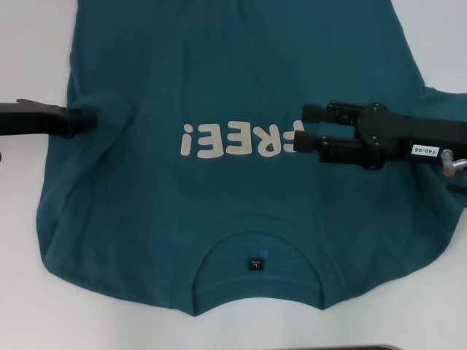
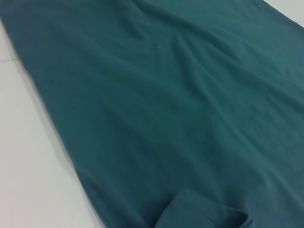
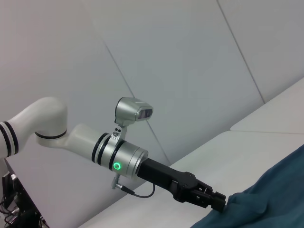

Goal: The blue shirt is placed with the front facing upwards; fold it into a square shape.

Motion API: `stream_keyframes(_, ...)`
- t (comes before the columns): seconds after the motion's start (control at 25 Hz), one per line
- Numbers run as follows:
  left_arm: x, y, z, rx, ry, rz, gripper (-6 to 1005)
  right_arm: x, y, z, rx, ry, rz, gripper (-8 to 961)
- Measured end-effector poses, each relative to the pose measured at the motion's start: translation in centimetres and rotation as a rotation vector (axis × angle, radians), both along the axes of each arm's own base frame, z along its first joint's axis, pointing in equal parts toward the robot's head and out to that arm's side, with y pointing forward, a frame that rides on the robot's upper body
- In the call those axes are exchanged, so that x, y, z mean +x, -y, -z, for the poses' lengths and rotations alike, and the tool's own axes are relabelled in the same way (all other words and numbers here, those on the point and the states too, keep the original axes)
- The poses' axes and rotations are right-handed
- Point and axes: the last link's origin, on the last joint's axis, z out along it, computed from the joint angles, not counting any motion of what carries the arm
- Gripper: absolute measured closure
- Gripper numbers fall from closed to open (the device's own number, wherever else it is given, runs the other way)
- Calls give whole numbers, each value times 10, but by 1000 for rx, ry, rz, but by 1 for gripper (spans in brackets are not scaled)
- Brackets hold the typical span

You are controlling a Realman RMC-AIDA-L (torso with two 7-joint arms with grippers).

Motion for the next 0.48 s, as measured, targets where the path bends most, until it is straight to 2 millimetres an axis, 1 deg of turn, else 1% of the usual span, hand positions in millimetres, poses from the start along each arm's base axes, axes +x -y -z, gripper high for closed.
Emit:
stream_keyframes(0.16,0,0,1,-6,-6,3,770,0,0,0,1,1,-1,186)
stream_keyframes(0.48,0,2,4,-14,-7,5,452,0,0,0,1,1,-1,186)
